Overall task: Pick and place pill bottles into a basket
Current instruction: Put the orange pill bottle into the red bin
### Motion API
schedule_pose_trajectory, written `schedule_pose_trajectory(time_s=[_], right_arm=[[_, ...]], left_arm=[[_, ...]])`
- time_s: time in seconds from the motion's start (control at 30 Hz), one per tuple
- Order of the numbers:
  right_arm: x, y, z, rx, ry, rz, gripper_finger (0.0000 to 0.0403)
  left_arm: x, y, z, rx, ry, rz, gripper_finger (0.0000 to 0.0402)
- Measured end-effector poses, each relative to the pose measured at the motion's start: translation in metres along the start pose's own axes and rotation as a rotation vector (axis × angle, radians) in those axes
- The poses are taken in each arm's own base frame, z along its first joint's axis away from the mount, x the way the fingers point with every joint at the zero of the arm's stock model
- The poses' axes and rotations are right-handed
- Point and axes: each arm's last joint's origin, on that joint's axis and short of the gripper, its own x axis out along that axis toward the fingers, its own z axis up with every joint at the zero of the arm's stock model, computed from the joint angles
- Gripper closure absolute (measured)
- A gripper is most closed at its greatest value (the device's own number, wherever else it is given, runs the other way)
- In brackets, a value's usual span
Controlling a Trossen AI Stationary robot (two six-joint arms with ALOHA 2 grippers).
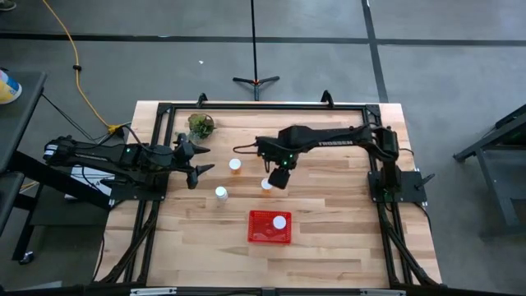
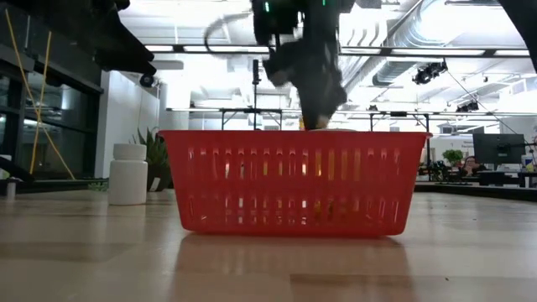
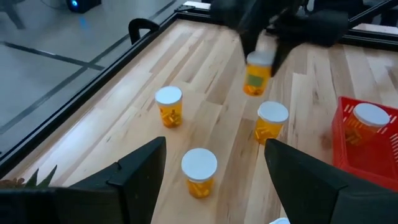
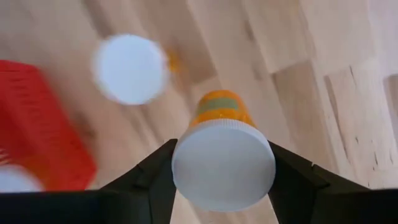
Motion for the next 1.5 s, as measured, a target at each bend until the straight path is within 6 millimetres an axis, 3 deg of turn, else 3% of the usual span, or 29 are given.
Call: schedule_pose_trajectory(time_s=[0.17,0.3,0.5,0.7,0.83,1.03,1.3,1.5], right_arm=[[-0.027,0.033,-0.003,-0.009,-0.079,-0.006,0.0181],[-0.039,0.057,-0.009,-0.004,-0.131,0.01,0.0203],[-0.037,0.088,-0.025,0.019,-0.133,0.035,0.0211],[-0.031,0.119,-0.037,0.053,-0.166,0.088,0.0176],[-0.018,0.137,-0.041,0.063,-0.164,0.108,0.019],[0.003,0.151,-0.042,0.076,-0.125,0.142,0.0211],[0.018,0.157,-0.038,0.061,-0.127,0.158,0.0173],[0.031,0.158,-0.036,0.03,-0.094,0.151,0.0197]], left_arm=[[0.0,0.001,0.0,0.015,-0.007,0.037,0.0094],[0.0,0.002,0.0,0.037,-0.01,0.055,0.0094],[0.0,0.002,0.0,0.059,-0.012,0.067,0.0094],[0.0,0.002,0.003,0.088,-0.034,0.087,0.0094],[0.0,0.001,0.009,0.101,-0.096,0.105,0.0094],[0.0,0.001,0.011,0.119,-0.113,0.114,0.0094],[0.001,0.0,0.015,0.096,-0.144,0.109,0.0094],[0.001,-0.001,0.015,0.073,-0.142,0.071,0.0094]])
